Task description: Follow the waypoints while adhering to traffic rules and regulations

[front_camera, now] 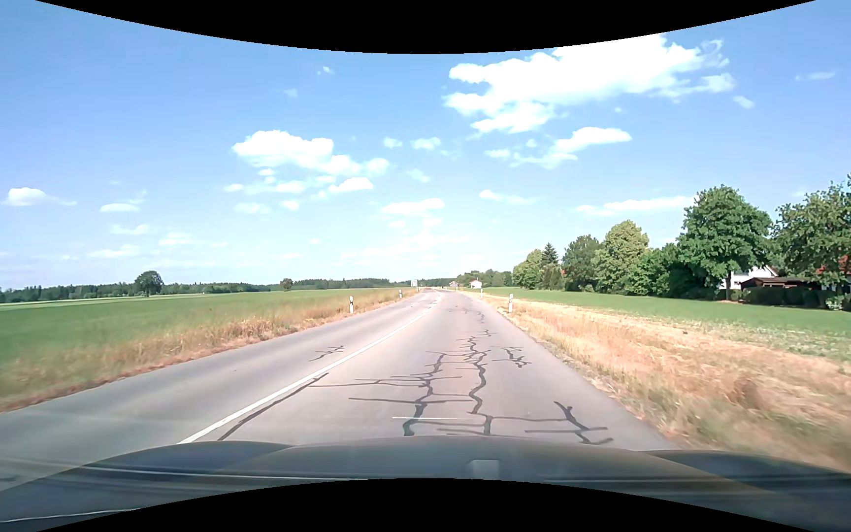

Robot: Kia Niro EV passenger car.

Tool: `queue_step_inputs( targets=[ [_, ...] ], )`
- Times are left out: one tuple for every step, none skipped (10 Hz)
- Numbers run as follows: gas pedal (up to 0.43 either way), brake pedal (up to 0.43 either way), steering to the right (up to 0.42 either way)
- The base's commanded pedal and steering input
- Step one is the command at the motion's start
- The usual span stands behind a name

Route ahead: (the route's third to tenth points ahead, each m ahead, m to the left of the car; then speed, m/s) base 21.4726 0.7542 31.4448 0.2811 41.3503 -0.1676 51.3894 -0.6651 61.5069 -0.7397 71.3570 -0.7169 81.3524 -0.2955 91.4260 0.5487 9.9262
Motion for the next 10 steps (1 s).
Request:
queue_step_inputs(
  targets=[
    [0.280, 0.006, 0.006],
    [0.311, 0.006, 0.006],
    [0.311, 0.006, 0.006],
    [0.311, 0.006, 0.006],
    [0.311, 0.006, 0.006],
    [0.319, 0.006, 0.006],
    [0.339, 0.006, 0.006],
    [0.350, 0.006, 0.006],
    [0.358, 0.006, 0.005],
    [0.370, 0.006, 0.005]
  ],
)
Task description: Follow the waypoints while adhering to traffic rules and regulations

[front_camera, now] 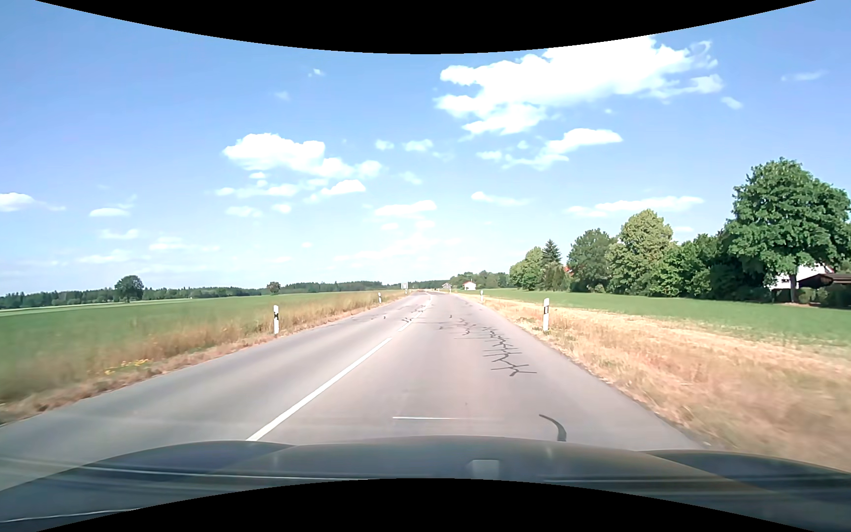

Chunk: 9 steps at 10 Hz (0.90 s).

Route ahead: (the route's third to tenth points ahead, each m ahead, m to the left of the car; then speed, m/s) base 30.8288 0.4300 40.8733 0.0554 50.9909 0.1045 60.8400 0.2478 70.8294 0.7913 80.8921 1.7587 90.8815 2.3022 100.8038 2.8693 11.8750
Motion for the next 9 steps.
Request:
queue_step_inputs(
  targets=[
    [0.370, 0.006, 0.002],
    [0.378, 0.006, 0.001],
    [0.390, 0.006, 0.001],
    [0.398, 0.006, 0.000],
    [0.398, 0.006, 0.000],
    [0.409, 0.006, -0.001],
    [0.421, 0.006, -0.002],
    [0.421, 0.006, -0.004],
    [0.421, 0.006, -0.006]
  ],
)
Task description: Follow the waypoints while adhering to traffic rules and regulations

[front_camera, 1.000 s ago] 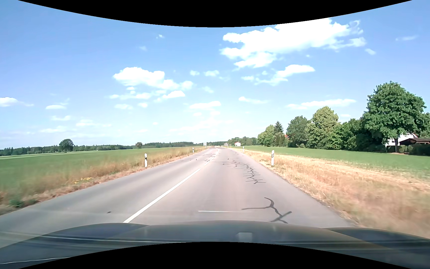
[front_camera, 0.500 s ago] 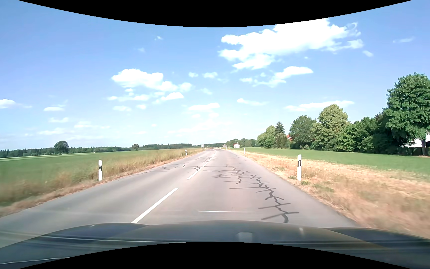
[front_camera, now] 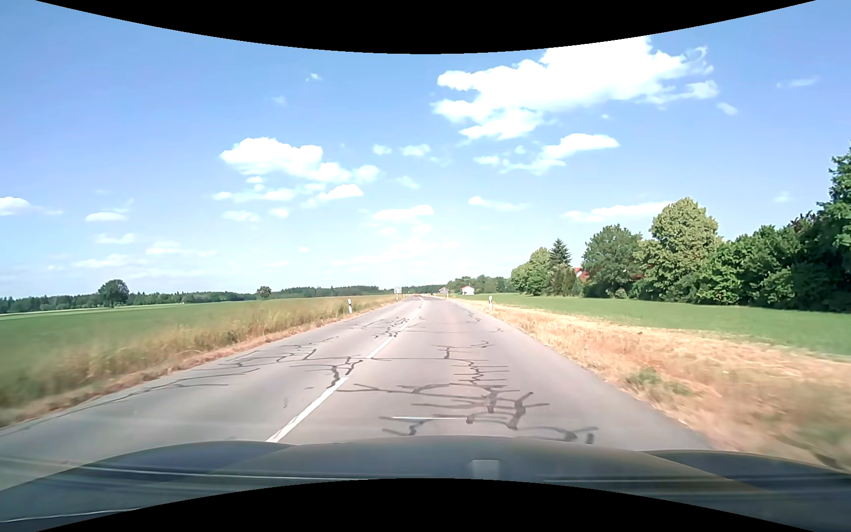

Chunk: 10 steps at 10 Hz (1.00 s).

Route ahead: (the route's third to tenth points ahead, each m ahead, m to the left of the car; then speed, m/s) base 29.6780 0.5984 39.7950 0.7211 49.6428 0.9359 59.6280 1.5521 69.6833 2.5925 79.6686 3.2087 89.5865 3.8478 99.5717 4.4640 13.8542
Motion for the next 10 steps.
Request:
queue_step_inputs(
  targets=[
    [0.421, 0.006, -0.006],
    [0.421, 0.006, -0.006],
    [0.421, 0.006, -0.008],
    [0.421, 0.006, -0.008],
    [0.421, 0.006, -0.008],
    [0.421, 0.006, -0.010],
    [0.421, 0.006, -0.010],
    [0.421, 0.006, -0.009],
    [0.409, 0.006, -0.010],
    [0.409, 0.006, -0.010]
  ],
)
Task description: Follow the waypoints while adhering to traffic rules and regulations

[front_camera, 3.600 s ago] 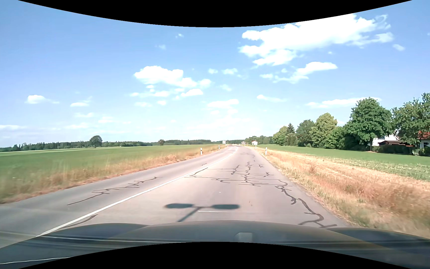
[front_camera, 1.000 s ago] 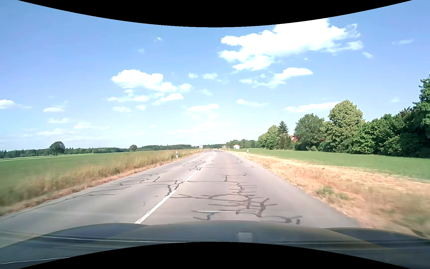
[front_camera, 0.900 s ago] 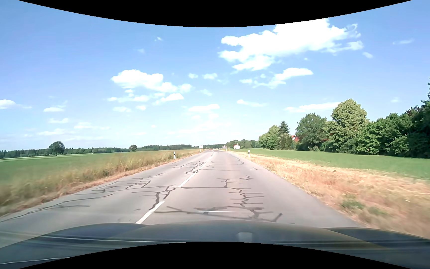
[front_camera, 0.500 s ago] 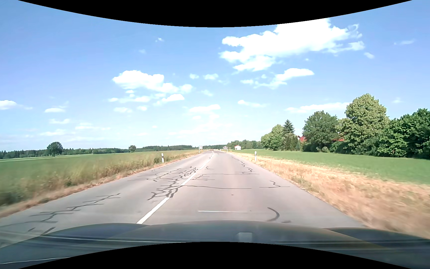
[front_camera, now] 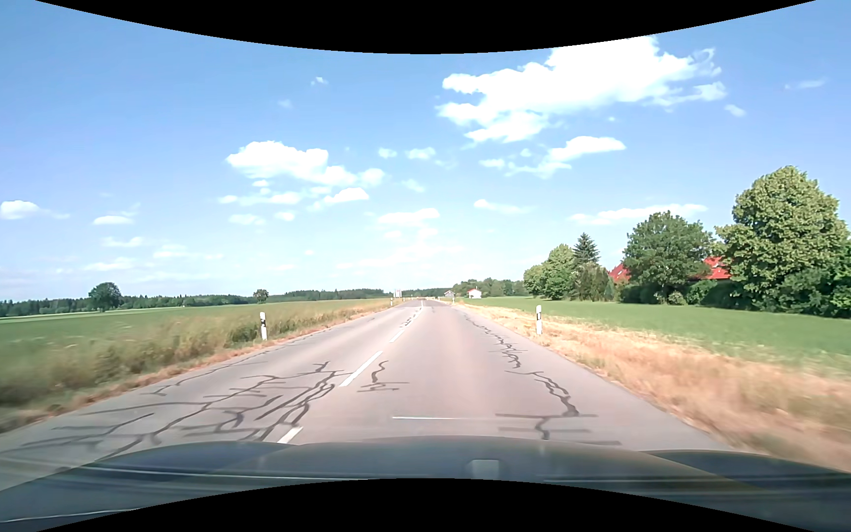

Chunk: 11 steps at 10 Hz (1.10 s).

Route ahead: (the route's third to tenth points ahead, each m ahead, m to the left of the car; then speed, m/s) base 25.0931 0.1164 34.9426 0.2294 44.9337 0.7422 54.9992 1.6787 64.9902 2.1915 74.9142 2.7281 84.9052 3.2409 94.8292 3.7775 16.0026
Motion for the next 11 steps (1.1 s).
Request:
queue_step_inputs(
  targets=[
    [0.409, 0.006, -0.011],
    [0.390, 0.006, -0.013],
    [0.378, 0.006, -0.013],
    [0.358, 0.006, -0.013],
    [0.331, 0.006, -0.013],
    [0.311, 0.006, -0.011],
    [0.299, 0.006, -0.008],
    [0.299, 0.006, -0.006],
    [0.299, 0.006, -0.006],
    [0.299, 0.006, -0.008],
    [0.299, 0.006, -0.011]
  ],
)
